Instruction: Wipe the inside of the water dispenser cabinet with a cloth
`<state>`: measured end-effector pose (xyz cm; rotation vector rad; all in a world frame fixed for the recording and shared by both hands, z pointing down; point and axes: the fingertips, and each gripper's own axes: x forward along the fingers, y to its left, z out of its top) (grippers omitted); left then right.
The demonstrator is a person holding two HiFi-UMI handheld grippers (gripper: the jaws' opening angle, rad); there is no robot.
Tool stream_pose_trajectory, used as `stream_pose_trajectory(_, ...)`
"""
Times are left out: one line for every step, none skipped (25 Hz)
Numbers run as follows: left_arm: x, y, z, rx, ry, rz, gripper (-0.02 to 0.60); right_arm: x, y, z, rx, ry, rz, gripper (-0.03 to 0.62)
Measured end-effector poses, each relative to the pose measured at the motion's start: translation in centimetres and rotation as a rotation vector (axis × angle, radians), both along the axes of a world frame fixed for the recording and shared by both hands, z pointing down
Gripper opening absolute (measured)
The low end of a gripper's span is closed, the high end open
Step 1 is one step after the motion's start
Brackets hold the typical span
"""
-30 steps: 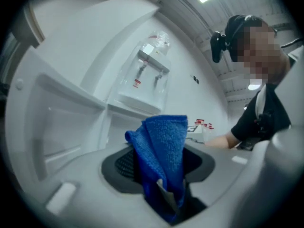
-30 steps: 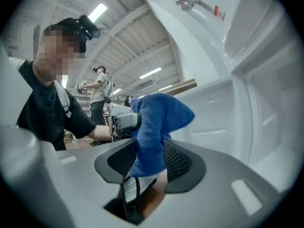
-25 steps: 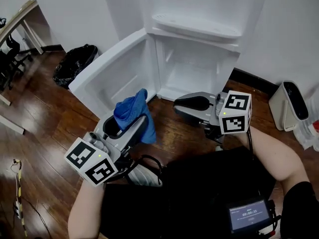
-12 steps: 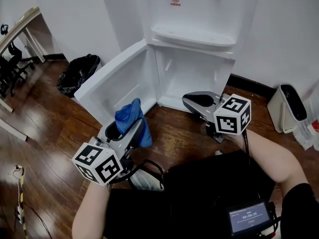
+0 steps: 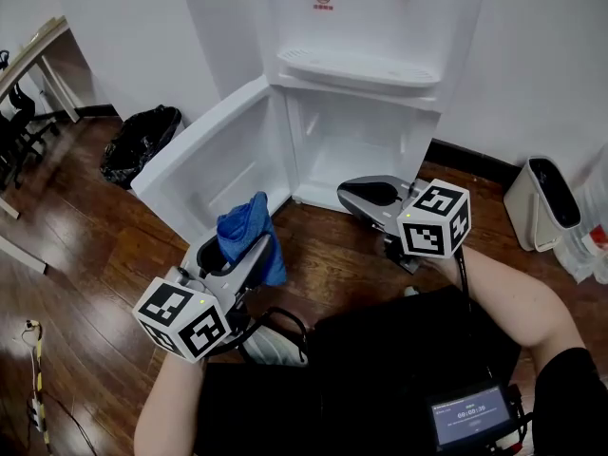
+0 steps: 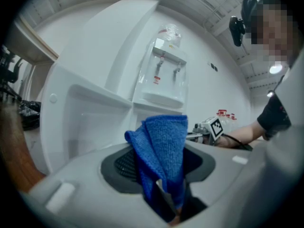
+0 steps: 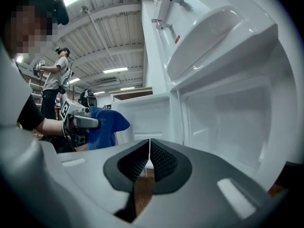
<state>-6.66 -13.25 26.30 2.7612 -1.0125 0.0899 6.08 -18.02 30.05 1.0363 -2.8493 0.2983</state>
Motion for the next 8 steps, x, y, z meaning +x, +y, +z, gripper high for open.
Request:
stream_pose_trajectory(0.03,0.00,-0.06,-0.002,-0.001,-0.001,0.202,0.00,-0.01,0.01,-0.001,0.000,-0.001,0.012)
stream_pose_trajectory(0.04,-0.01,-0.11,-0.002,-0.001,-0.001,0.202,0.00,-0.02,0.02,-0.001,0.000,-0.001,0.012)
stream_pose_trajectory(0.03,-0.01,-0.14,-0.001,-0.001,-0.001,0.202,0.00,-0.01,0.04,-0.002,0.000,-0.001,0.012)
stream_pose_trajectory(0.00,0.00,-0.16,0.000,0.001,-0.002,0.202,-0.01,0.01,0.06,-0.002,0.001,0.000,0.012)
stream_pose_trajectory(-0.02,0.02,-0.16,0.000,0.002,-0.001,0.202,-0.04,0.03,0.10,-0.002,0.001,0.000,0.012)
stream_pose_trajectory(-0.05,0.04,-0.16,0.000,0.003,-0.001,0.202,-0.07,0.04,0.14,-0.003,0.001,0.000,0.012)
stream_pose_trajectory(-0.07,0.07,-0.15,0.000,0.004,-0.001,0.202,-0.10,0.06,0.20,-0.004,0.002,0.000,0.012)
stream_pose_trajectory(-0.09,0.10,-0.14,0.000,0.004,-0.001,0.202,-0.14,0.08,0.26,-0.005,0.003,0.001,0.012)
